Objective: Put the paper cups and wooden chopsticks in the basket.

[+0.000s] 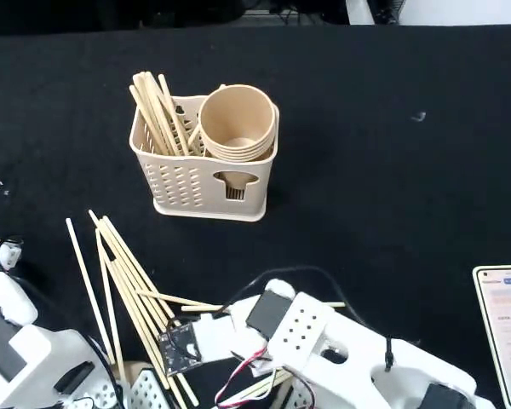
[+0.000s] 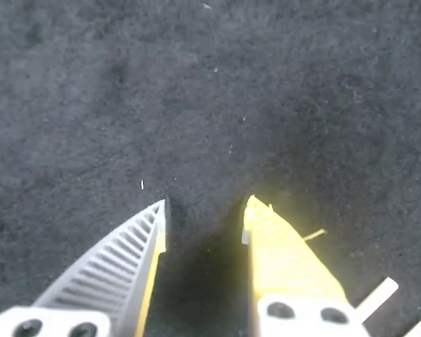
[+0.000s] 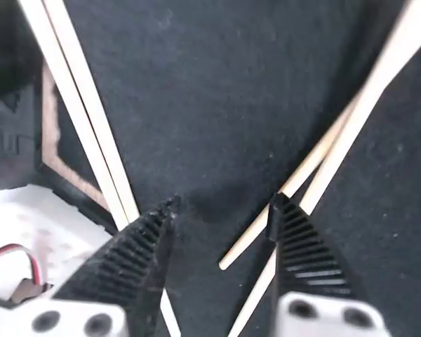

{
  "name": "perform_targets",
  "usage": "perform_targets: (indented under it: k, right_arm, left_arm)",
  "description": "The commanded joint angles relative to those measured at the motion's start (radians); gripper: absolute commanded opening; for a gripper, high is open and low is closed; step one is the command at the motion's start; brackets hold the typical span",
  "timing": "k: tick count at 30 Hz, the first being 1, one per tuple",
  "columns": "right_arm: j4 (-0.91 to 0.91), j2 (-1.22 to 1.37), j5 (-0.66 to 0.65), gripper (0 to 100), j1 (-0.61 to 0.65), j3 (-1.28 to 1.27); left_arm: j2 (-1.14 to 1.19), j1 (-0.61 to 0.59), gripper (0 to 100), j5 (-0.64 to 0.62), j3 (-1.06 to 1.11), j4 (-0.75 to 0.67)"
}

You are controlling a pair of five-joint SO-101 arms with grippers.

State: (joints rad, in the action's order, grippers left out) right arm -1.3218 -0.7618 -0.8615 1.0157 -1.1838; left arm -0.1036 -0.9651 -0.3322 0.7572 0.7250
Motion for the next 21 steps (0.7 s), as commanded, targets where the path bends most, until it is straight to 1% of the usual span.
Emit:
perform_targets:
  k: [1,4,5,8,9,10,14,21]
  right_arm:
    - [0.040,-0.001,-0.002,19.8,0.054,-0.028]
    - [0.098,-0.001,0.005,19.8,0.087,-0.073]
    - [0.112,-0.001,0.038,19.8,0.104,-0.081]
    - [0.117,0.001,0.239,19.8,0.149,-0.062]
    - [0.110,0.005,0.292,19.7,0.158,-0.044]
    - [0.104,0.005,0.308,19.7,0.163,-0.031]
    - [0.026,0.005,0.250,19.7,0.183,0.013]
    - [0.025,0.008,0.242,19.7,0.301,0.012]
  left_arm:
    - [-0.023,-0.019,18,-0.009,-0.041,-0.009]
    - [-0.025,-0.019,18,-0.009,-0.042,-0.009]
    - [-0.023,-0.019,18,-0.009,-0.044,-0.009]
    - [-0.020,-0.019,18,-0.009,-0.047,-0.011]
    - [-0.020,-0.019,18,-0.009,-0.048,-0.011]
    - [-0.020,-0.019,18,-0.009,-0.048,-0.012]
    - [-0.020,-0.019,18,-0.009,-0.048,-0.014]
    - [-0.021,-0.019,18,-0.009,-0.047,-0.011]
